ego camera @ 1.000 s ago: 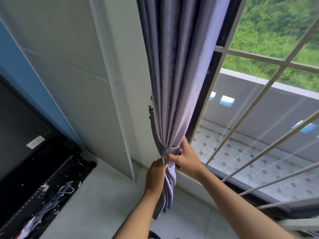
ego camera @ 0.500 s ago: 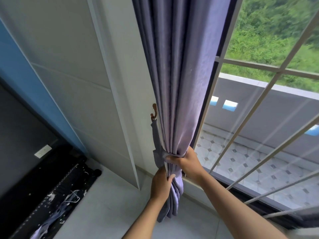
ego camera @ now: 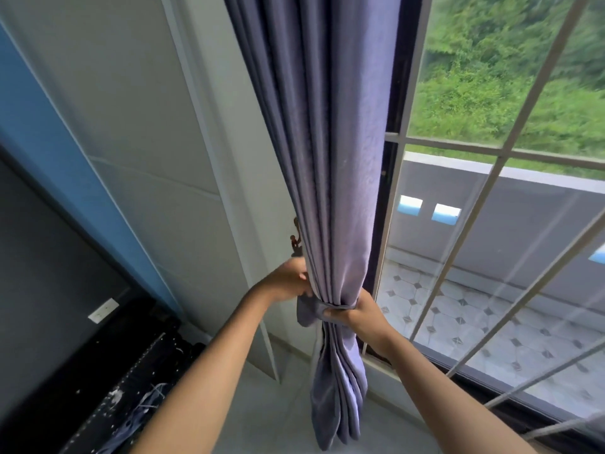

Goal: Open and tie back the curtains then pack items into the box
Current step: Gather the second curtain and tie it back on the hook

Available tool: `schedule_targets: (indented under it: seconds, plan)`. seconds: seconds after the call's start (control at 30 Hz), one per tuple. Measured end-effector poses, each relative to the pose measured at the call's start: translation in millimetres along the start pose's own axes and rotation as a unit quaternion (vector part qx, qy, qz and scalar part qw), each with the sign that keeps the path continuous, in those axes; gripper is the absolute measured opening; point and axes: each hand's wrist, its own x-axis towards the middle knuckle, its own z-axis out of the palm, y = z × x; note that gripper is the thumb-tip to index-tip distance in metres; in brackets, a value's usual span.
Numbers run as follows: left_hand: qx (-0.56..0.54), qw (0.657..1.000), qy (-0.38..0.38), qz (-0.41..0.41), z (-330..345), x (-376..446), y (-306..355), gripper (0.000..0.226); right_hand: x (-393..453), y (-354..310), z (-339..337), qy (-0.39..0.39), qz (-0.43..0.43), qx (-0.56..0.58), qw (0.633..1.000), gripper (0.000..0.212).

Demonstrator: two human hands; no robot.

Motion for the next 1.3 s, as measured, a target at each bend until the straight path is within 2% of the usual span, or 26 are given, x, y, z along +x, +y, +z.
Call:
schedule_targets:
  seconds: [0.03, 0.17, 0.23, 0.3, 0.37, 0.43, 0.53, 0.57, 0.63, 0.73, 0.8, 0.97, 1.17, 1.23, 1.3]
  plan:
    - [-0.017, 0.999, -0.037, -0.019, 2, 2, -5, 0.004, -2, -5, -2, -0.001, -0.01, 0.005, 1.0, 0.041]
    - [0.064, 0.994, -0.078, -0.043, 3, 10, -18, 0.033, -9, -31, -7, -0.022, -0.079, -0.004, 0.997, 0.048]
    - [0.121, 0.984, -0.124, -0.043, 1, 14, -13, 0.026, -8, -36, -4, -0.038, -0.105, -0.01, 0.994, 0.042]
    - [0.147, 0.974, -0.165, -0.058, 1, 18, -7, 0.012, -6, -34, -1, -0.023, -0.095, -0.023, 0.995, 0.038]
    - [0.147, 0.968, -0.192, -0.059, 0, 23, -6, 0.026, -1, -30, 0, 0.002, -0.081, -0.038, 0.996, 0.041]
    - [0.146, 0.967, -0.205, -0.047, -3, 27, -8, 0.027, 7, -19, 0, 0.02, -0.059, -0.054, 0.997, 0.048]
    - [0.168, 0.975, -0.145, 0.0, -4, 28, -14, 0.009, 15, 8, -2, 0.095, 0.011, -0.069, 0.993, 0.07]
    - [0.176, 0.978, -0.107, 0.028, -2, 29, -16, 0.018, 13, 18, -2, 0.137, 0.046, -0.069, 0.987, 0.075]
    - [0.206, 0.976, -0.031, 0.07, 6, 31, -23, 0.039, 5, 37, 2, 0.184, 0.098, -0.076, 0.975, 0.069]
    - [0.26, 0.961, 0.058, 0.079, 18, 30, -30, 0.044, -5, 61, 20, 0.185, 0.114, -0.1, 0.971, 0.067]
    - [0.266, 0.955, 0.094, 0.092, 22, 28, -30, 0.044, -4, 69, 34, 0.222, 0.097, -0.094, 0.966, 0.067]
    - [0.28, 0.946, 0.094, 0.135, 15, 21, -26, 0.031, 9, 87, 48, 0.286, 0.116, -0.103, 0.945, 0.051]
    - [0.218, 0.963, 0.051, 0.15, -8, 14, -32, 0.047, 14, 102, 58, 0.293, 0.096, -0.169, 0.936, 0.028]
    - [0.167, 0.976, 0.04, 0.132, -18, 9, -32, 0.028, 14, 103, 61, 0.295, 0.092, -0.186, 0.933, 0.026]
    - [0.17, 0.975, 0.037, 0.137, -28, 5, -28, 0.013, 13, 104, 64, 0.288, 0.088, -0.19, 0.934, 0.028]
